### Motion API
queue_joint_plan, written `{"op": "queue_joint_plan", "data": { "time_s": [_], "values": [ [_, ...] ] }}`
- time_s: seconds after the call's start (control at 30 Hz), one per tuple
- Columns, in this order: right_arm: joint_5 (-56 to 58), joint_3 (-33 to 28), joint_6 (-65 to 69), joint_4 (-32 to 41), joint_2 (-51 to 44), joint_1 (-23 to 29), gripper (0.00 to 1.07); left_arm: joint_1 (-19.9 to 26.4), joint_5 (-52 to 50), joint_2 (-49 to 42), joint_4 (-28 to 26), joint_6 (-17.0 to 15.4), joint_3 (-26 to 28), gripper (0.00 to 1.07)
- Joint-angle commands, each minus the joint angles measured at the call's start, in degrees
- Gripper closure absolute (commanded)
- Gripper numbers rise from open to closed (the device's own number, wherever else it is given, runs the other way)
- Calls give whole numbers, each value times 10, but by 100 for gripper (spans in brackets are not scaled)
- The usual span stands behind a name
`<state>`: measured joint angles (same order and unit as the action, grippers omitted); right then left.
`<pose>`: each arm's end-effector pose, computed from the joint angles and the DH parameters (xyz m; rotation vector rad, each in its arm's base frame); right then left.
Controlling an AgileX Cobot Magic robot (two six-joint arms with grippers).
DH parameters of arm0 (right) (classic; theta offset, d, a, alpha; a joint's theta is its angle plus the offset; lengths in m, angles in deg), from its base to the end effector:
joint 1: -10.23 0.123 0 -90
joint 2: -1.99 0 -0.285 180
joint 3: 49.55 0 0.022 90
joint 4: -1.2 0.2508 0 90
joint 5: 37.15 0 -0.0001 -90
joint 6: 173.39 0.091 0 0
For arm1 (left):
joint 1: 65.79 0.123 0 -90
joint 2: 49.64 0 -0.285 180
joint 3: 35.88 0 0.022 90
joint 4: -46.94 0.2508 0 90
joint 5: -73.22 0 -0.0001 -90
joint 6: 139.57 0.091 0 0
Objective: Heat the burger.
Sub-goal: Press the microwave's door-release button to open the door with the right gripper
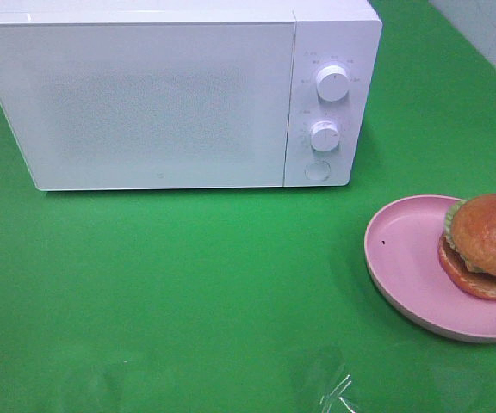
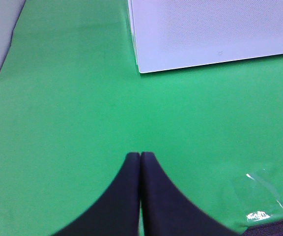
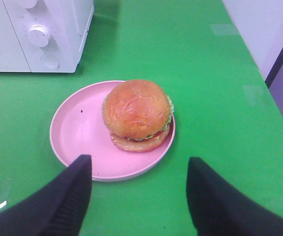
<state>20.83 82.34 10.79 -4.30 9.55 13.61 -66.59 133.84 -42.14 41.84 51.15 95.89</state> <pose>-0.0043 -0.0077 0.2838 0.0161 1.9801 -0.0280 -0.0065 -0.0070 0.2794 0.2080 2.0168 0.0030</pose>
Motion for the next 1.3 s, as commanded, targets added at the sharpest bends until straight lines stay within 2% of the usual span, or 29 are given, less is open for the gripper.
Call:
{"op": "queue_joint_plan", "data": {
  "time_s": [0.03, 1.3],
  "values": [
    [-7, -1, 1, 1, -14, -2, 50, 1, -8, -11, -2, -2, -1, 107],
    [-7, -1, 1, 1, -14, -2, 50, 1, -8, -11, -2, -2, -1, 107]
  ]
}}
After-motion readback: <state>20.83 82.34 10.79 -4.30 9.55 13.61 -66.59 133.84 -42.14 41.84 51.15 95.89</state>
